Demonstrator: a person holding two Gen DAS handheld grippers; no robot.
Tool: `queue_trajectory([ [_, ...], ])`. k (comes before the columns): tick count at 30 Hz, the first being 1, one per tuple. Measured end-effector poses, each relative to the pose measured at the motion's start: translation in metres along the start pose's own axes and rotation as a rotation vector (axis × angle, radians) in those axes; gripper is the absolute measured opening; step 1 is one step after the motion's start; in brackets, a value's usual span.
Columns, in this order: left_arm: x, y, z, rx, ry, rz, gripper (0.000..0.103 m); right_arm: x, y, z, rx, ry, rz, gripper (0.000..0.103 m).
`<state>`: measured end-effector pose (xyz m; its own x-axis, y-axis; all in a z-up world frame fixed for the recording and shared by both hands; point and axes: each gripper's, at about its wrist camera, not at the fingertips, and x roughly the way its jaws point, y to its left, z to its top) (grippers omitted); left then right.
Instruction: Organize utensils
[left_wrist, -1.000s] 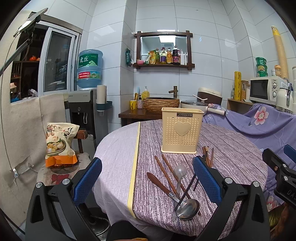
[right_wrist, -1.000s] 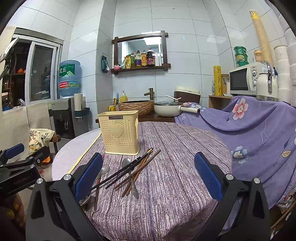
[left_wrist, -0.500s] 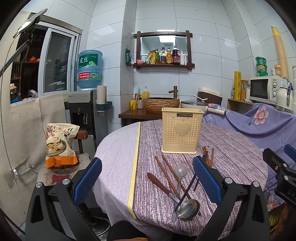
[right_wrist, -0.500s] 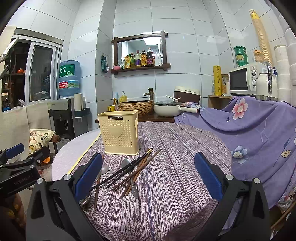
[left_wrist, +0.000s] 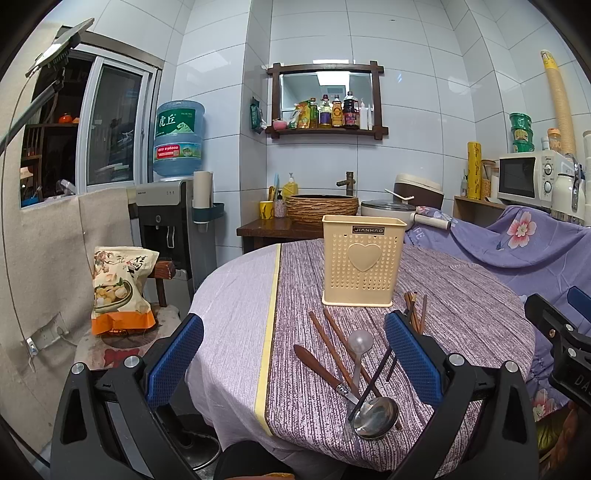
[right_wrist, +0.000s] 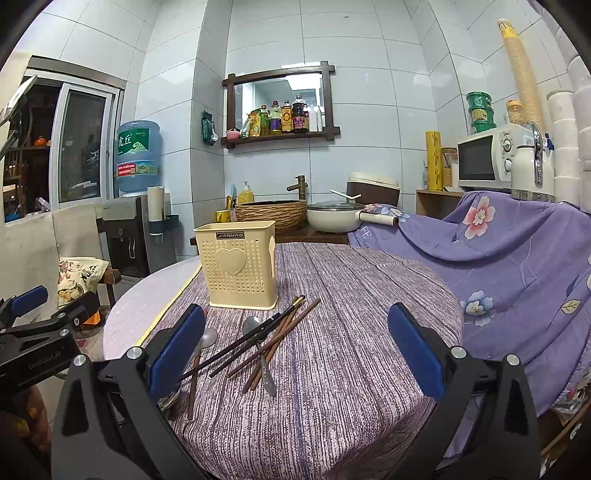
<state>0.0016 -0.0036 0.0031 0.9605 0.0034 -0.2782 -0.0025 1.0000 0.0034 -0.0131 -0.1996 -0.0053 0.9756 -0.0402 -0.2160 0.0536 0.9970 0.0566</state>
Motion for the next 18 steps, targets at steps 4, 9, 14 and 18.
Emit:
queue_trajectory([
  [4,0.0,-0.0003,0.0001,0.0,-0.001,0.001,0.097,0.0016,-0.001,-0.0007,0.0,0.0,0.0,0.098],
  [9,0.0,-0.0003,-0.0001,0.001,0.0,0.0,0.097,0.0008,-0.0004,-0.0002,0.0,0.0,0.0,0.098],
  [14,0.0001,-0.0006,0.0002,0.001,0.001,0.001,0.097,0.0008,-0.0004,-0.0003,0.0,0.0,0.0,0.098],
  [18,0.0,0.0,-0.0007,0.001,0.0,0.001,0.097,0.0013,-0.0006,-0.0005,0.0,0.001,0.0,0.098],
])
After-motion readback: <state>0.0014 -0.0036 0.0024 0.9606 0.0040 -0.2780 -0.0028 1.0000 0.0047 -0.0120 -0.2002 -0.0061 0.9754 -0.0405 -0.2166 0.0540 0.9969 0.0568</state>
